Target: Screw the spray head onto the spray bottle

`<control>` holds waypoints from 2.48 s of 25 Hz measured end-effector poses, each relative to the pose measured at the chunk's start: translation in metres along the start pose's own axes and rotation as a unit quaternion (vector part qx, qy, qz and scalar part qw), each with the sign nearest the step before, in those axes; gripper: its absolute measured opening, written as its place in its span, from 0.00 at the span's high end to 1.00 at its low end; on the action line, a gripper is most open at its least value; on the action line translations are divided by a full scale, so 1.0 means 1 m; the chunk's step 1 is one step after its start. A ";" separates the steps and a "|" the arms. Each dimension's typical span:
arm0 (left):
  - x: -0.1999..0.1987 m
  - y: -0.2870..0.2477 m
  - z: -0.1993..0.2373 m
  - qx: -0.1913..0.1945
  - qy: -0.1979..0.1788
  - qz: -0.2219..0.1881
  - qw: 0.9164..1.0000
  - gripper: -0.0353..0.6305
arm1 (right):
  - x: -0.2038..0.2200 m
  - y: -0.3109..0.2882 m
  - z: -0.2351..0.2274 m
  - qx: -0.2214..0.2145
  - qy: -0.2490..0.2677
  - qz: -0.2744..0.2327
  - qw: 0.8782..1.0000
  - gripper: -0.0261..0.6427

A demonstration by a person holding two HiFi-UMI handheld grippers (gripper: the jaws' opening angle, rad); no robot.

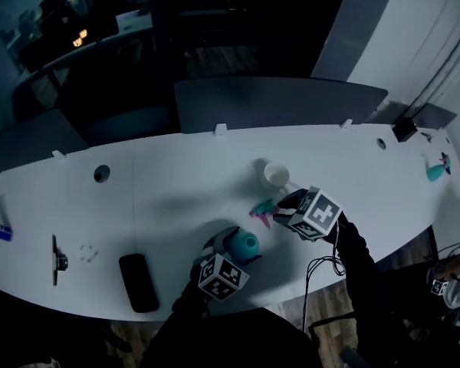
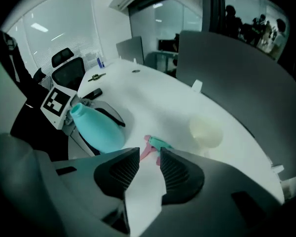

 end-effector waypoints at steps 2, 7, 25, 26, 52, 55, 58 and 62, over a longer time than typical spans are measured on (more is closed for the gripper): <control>0.000 0.000 0.000 -0.002 0.001 -0.001 1.000 0.32 | 0.005 -0.018 -0.006 -0.009 -0.005 0.048 0.999 0.80; 0.001 0.001 0.001 -0.005 0.005 -0.002 1.000 0.32 | 0.008 -0.045 -0.018 0.005 0.003 0.115 0.993 0.80; 0.002 0.002 0.001 0.002 0.005 -0.003 1.000 0.32 | 0.010 -0.085 -0.025 -0.052 -0.072 0.270 0.959 0.79; 0.003 0.002 0.001 0.002 0.005 -0.003 1.000 0.32 | 0.010 -0.086 -0.025 -0.049 -0.074 0.270 0.959 0.79; 0.004 0.002 0.001 0.002 0.006 -0.001 1.000 0.32 | -0.038 0.096 0.034 0.070 -0.131 -0.396 0.906 0.77; 0.003 0.003 0.001 0.001 0.007 -0.001 1.000 0.32 | -0.049 0.115 0.049 0.090 -0.107 -0.447 0.883 0.77; 0.003 0.002 0.001 0.001 0.008 -0.002 1.000 0.32 | -0.056 0.128 0.061 0.108 -0.093 -0.496 0.856 0.77; 0.003 0.001 0.001 0.000 0.008 -0.001 1.000 0.32 | -0.056 0.144 0.076 0.130 -0.076 -0.552 0.820 0.77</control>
Point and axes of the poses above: the fingertips, and each gripper's own axes: y backward along the fingers, z to its left, x out of its underside, the point moved 5 cm from there along y, backward along the fingers, and after that the axes turned 2 degrees about -x, right-handed, at the moved point
